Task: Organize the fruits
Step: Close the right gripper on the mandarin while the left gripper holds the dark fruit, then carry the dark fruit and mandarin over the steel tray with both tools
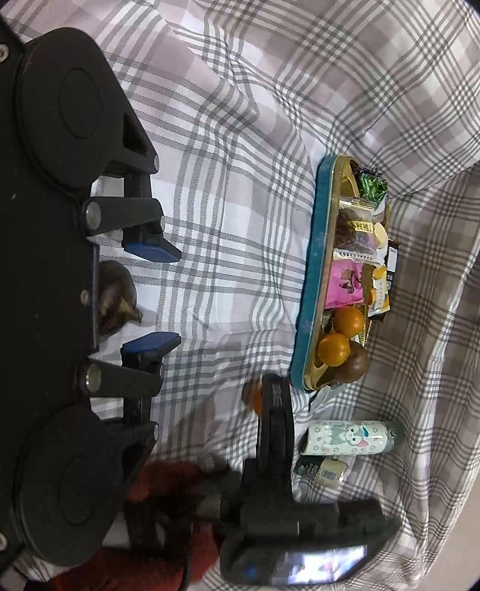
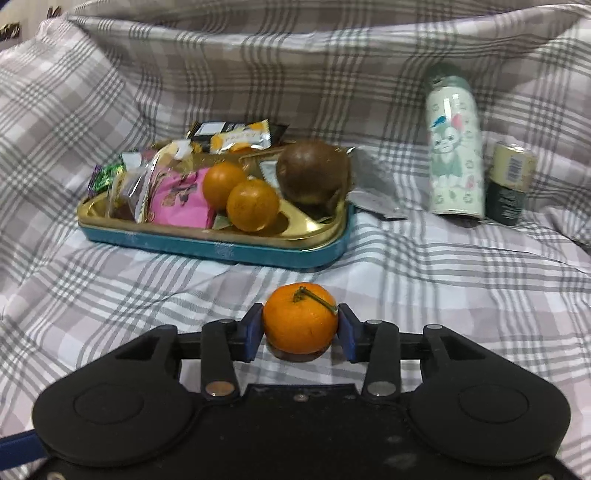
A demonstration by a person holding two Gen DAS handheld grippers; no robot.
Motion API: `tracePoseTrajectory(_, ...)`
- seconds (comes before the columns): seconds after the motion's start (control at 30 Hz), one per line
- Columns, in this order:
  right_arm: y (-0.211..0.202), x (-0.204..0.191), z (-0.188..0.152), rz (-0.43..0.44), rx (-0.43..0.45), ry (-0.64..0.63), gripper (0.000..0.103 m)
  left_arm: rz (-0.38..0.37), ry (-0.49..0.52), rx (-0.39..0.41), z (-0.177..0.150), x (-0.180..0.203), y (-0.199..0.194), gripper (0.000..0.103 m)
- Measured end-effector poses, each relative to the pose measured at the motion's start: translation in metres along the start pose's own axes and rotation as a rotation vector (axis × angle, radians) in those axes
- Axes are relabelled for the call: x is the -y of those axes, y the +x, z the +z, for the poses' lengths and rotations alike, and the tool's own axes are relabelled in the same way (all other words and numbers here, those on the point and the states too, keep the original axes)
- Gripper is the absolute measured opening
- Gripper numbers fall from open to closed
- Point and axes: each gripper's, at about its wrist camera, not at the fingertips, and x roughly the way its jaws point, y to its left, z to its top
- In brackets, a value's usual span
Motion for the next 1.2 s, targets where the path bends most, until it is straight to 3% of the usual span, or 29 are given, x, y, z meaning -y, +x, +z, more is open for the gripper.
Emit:
tracePoseTrajectory(0.4,-0.072,0.039,-0.03,0.008,0.038,0.076,0.043,0.017,-0.076,0.048,0.018,-0.011,-0.021,0.051)
tracePoseTrajectory(0.6,-0.11,0.049,-0.049,0.032,0.058,0.113,0.043,0.041,0.035,0.018,0.011,-0.005,-0.04,0.051)
tracePoseTrajectory(0.87,-0.145,0.047,-0.08,0.039,0.059,0.127,0.043,0.08,0.255,-0.001,-0.019,0.032,-0.038,0.053)
tracePoseTrajectory(1.2,-0.147,0.045,-0.098,0.049,0.026,0.126,0.043,0.14,0.278,-0.032,-0.025,0.036,-0.015,0.057)
